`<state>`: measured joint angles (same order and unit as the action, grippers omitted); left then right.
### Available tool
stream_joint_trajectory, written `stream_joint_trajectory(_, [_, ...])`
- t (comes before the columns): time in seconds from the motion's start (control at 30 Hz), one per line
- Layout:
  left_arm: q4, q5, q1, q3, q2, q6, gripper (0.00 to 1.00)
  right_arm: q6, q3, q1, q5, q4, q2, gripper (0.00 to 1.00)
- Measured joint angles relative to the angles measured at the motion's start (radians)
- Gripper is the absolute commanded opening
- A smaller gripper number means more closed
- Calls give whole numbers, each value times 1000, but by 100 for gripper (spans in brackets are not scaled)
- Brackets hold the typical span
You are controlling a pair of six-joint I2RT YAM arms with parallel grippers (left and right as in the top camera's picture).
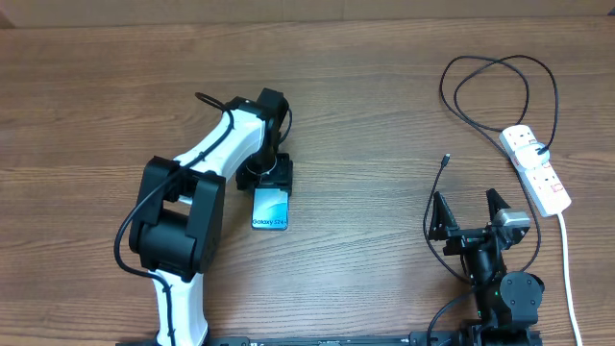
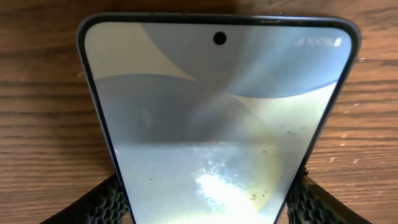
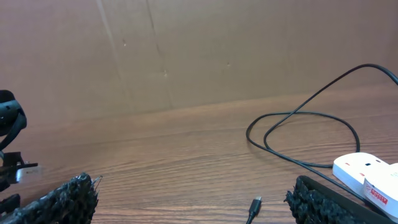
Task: Plug charger to phone and switch on socket
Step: 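Lift the smartphone with the left gripper and raise it upright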
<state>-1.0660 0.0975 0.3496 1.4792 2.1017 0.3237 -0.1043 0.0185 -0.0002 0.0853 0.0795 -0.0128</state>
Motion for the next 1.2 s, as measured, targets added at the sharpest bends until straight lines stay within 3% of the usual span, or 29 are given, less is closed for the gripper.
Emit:
stream_joint_trajectory(0.73, [-175, 31, 0, 135, 5, 38, 48, -1, 0, 0, 0, 0, 0, 100])
stream_joint_trajectory(1.2, [-222, 300, 0, 184, 5, 94, 49, 0, 0, 0, 0, 0, 0, 100])
